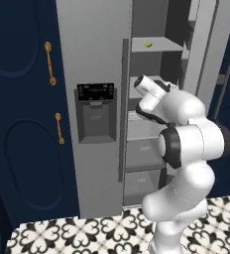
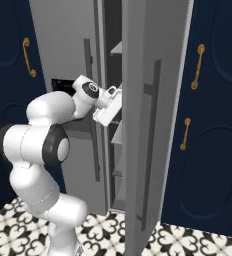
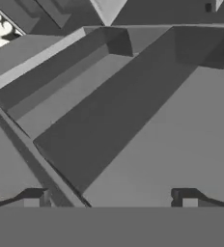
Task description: Grab a lemon wedge from the fridge and one ice cube from the ice bowl, and put them in the glass of lemonade.
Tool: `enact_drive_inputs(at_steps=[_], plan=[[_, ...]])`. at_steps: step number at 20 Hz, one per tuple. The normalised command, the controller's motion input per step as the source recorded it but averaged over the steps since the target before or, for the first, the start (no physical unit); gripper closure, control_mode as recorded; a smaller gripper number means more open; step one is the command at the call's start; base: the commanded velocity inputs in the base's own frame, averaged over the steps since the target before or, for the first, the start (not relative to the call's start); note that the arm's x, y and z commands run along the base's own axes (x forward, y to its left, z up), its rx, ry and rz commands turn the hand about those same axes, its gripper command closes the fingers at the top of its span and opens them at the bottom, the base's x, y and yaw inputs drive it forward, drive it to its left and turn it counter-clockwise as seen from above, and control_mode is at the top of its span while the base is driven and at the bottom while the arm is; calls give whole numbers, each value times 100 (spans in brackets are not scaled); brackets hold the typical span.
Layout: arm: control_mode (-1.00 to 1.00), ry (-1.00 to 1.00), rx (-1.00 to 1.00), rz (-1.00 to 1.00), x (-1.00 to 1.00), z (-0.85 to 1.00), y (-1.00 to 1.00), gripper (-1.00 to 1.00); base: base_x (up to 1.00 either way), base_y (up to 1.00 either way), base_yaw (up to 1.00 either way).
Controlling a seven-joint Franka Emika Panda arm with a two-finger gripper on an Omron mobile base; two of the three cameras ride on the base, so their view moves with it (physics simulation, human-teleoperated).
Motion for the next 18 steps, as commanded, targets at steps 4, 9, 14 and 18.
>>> enact_drive_inputs(at_steps=[4,9,14,18], plan=[[-100,0,0,-16,-66,-14,-100,-100,0,0,0],[-100,-5,-1,-8,-68,-3,-100,-100,0,0,0],[-100,-16,-6,0,-78,7,-29,-100,0,0,0],[-100,-26,12,2,-68,16,52,-100,0,0,0]])
